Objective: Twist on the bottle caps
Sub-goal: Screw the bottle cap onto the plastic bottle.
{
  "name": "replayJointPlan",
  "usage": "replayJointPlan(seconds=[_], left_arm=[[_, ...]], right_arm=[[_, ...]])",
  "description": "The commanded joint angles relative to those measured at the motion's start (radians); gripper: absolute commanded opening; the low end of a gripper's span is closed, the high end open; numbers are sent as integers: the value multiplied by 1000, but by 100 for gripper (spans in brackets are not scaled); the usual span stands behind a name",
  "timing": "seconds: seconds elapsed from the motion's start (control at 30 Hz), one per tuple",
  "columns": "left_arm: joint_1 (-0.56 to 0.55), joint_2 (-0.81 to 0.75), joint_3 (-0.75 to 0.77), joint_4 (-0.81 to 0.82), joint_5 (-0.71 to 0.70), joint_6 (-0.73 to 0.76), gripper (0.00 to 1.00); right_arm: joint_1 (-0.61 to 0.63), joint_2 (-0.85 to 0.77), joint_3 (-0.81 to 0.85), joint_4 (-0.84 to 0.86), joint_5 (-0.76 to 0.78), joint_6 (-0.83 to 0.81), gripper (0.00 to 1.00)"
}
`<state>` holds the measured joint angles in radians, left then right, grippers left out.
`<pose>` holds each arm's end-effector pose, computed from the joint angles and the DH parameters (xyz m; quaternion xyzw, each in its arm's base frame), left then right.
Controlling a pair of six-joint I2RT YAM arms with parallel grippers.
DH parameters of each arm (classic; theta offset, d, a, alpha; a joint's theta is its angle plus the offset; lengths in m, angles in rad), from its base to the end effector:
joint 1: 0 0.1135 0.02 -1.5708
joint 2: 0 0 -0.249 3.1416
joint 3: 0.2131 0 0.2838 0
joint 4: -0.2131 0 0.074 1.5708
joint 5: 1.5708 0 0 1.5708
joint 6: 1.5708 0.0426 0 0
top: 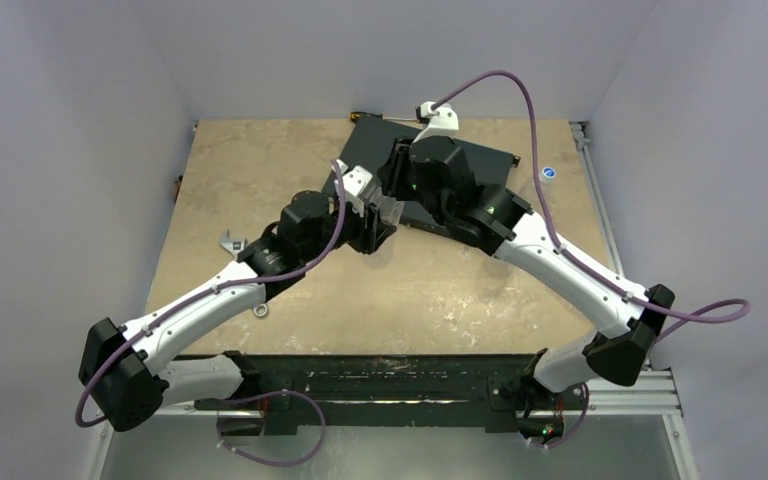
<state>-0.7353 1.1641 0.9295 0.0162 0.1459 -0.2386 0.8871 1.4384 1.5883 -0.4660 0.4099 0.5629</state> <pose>0.2321 -0.2183 0.3109 0.2354 0.7428 -0.3423 0.5250 0.2405 0.2683 0.4259 -0.0100 0.8015 0.2578 0.5394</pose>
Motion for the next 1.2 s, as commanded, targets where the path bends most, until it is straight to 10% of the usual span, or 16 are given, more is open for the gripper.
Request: replayJointPlan(seconds=[0.0, 0.17, 0.3, 0.77, 1.17], left_arm=[[-33, 7, 74, 178, -214, 70, 0], [-29, -6, 47, 98, -173, 74, 0], [20, -20, -4, 54, -6, 54, 0], [160, -63, -43, 6, 909, 5, 0], [160, -111, -100, 188, 1029, -143, 0]], right_arm=[[47, 36, 31, -130, 45, 122, 6], [7, -49, 17, -67, -20, 61, 74], [-82, -147, -25, 14, -219, -46, 94], [-249, -409, -298, 204, -977, -264, 79], [-251, -388, -358, 414, -1219, -183, 65]])
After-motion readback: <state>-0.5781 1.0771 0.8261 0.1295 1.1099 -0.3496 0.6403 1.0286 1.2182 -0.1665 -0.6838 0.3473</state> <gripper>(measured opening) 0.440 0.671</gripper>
